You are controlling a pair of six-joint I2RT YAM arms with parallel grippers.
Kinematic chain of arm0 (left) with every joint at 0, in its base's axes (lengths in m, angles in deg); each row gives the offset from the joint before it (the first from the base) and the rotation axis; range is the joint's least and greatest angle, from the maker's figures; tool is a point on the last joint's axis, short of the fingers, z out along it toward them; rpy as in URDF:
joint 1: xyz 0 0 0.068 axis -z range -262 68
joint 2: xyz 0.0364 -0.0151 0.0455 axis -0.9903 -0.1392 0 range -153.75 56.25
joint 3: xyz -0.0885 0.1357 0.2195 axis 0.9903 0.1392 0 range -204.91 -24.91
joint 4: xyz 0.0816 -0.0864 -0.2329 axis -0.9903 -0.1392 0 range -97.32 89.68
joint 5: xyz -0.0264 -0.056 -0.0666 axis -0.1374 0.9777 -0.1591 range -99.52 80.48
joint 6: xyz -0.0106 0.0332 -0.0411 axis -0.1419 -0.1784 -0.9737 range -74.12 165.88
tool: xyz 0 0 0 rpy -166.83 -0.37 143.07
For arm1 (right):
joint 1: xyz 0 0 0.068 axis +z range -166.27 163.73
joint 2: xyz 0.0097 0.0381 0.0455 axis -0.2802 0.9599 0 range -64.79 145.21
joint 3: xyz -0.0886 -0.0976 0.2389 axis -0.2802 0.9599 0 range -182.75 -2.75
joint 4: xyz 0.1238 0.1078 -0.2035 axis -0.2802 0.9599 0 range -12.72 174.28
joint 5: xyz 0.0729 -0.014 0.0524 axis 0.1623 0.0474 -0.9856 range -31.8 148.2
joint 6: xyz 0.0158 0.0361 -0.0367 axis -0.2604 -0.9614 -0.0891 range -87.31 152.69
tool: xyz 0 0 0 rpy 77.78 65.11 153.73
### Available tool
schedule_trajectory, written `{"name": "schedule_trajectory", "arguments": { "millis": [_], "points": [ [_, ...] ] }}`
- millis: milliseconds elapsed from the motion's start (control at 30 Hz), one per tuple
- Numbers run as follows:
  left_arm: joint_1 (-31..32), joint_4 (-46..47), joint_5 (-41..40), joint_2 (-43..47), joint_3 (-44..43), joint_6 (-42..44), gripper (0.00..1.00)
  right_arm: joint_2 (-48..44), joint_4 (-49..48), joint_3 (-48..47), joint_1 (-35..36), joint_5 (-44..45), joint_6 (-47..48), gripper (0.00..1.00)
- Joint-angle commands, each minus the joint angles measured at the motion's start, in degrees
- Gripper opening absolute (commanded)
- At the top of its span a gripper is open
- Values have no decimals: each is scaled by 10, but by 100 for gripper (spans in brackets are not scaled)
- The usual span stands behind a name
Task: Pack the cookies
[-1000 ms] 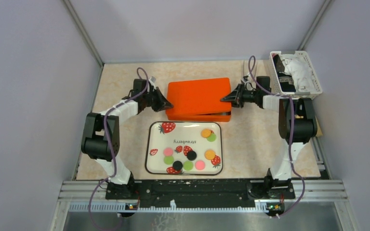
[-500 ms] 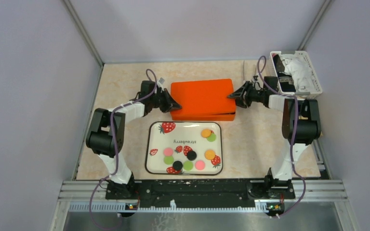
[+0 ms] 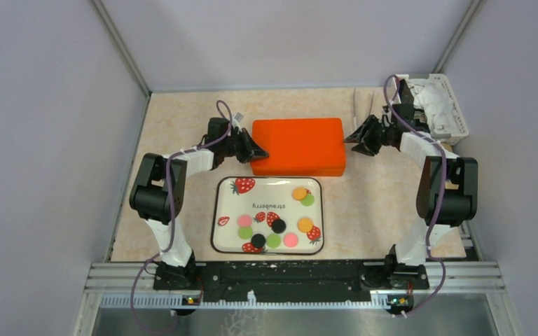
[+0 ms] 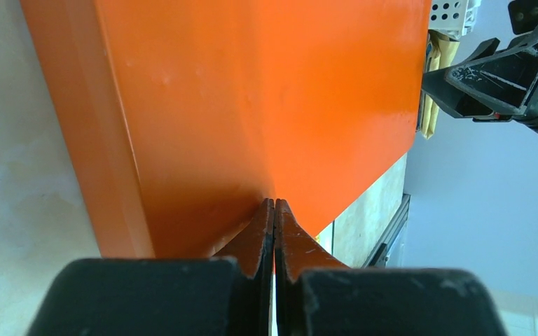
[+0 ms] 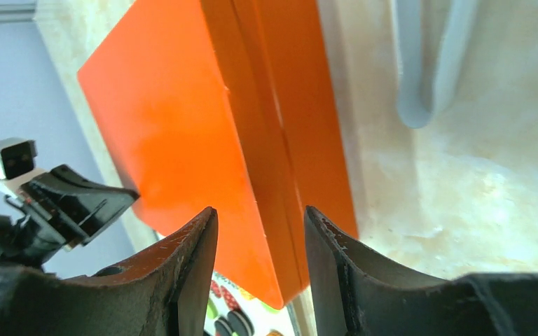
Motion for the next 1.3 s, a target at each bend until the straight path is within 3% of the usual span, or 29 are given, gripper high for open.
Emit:
{"name": "schedule_trajectory", "arguments": {
  "millis": [0,67,133,267,333,500,733,867,1267],
  "points": [
    [7,-39,-31,-37,10,19,0,-42,50,-28,-8,88,35,48],
    [8,-34,-25,-38,8,19,0,-44,56,-33,-7,108,44,46],
    [8,-35,-19,-34,-1,18,0,-34,71,-45,-7,117,58,39],
    [7,-52,-12,1,-28,9,0,-10,71,-54,-6,117,66,7],
    [3,-63,-11,23,-41,1,0,3,69,-58,-3,119,69,0],
    [-38,-85,-4,71,-43,-25,0,32,87,-86,9,158,91,0],
    [-108,-91,-52,110,36,-23,0,61,93,-95,23,202,107,0],
    [-110,-96,-99,87,39,-3,0,80,98,-108,47,213,112,0],
    [-59,-74,-79,-1,-41,6,0,139,104,-180,119,169,113,0]
  ]
}}
